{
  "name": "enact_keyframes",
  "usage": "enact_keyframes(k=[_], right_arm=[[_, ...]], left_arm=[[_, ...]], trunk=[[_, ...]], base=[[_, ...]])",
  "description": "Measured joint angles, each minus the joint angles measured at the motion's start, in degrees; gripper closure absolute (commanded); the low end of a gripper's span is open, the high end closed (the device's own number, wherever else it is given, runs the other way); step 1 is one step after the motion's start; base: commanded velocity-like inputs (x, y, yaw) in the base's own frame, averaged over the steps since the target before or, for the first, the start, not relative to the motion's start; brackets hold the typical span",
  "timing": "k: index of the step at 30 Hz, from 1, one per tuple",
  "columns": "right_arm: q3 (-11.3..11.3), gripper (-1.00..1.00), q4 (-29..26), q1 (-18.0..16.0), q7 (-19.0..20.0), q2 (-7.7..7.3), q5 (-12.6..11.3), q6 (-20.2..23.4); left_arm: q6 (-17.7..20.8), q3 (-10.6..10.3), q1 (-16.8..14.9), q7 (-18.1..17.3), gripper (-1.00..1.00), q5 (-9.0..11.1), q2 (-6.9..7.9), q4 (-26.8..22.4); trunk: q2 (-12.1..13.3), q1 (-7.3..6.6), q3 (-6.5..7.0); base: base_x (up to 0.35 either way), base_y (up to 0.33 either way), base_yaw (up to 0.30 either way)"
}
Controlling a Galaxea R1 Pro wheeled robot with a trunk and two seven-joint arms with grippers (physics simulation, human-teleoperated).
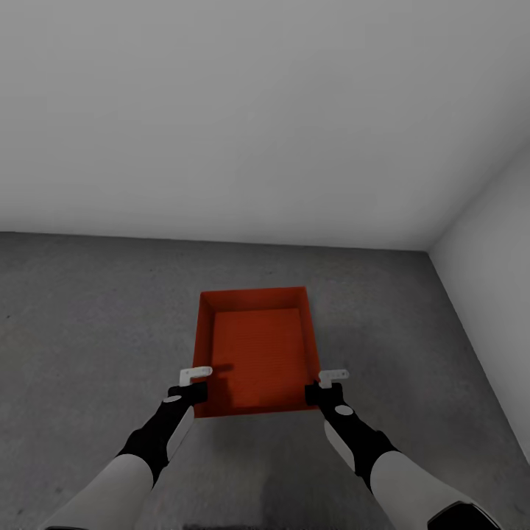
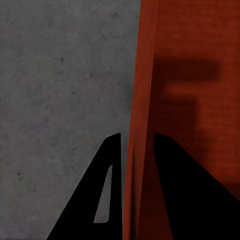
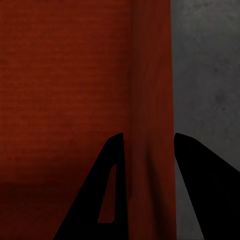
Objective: Move the two storage containers from the living room to the garage. In the garage, place one container on the floor and stack the other container on top of it (either order is fine).
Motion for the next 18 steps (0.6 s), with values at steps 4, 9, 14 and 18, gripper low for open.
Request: enact_keyframes(k=[4,9,14,18], right_arm=[[-0.01,1.00,-0.05,0.03,0.03,-0.04,0.00,-0.01],[-0.01,1.00,-0.04,0.01,0.05,-0.05,0.00,-0.07],[0.01,1.00,-0.05,0.00,0.05,-0.06,0.00,-0.11],[0.00,1.00,-0.09,0.03,0.05,-0.07,-0.01,-0.11]], left_arm=[[-0.04,-0.04,0.00,0.03,1.00,0.01,-0.02,0.00],[-0.12,-0.03,0.00,0.05,1.00,0.02,-0.04,0.01],[-0.21,-0.01,0.00,0.05,1.00,0.05,-0.05,0.02],[-0.22,-0.04,0.00,0.06,1.00,0.06,-0.05,0.02]], trunk=[[0.00,0.00,-0.37],[0.00,0.00,-0.66],[0.00,0.00,-0.72],[0.00,0.00,-0.72]], base=[[0.000,0.000,0.000],[0.000,0.000,0.000],[0.000,0.000,0.000],[0.000,0.000,0.000]])
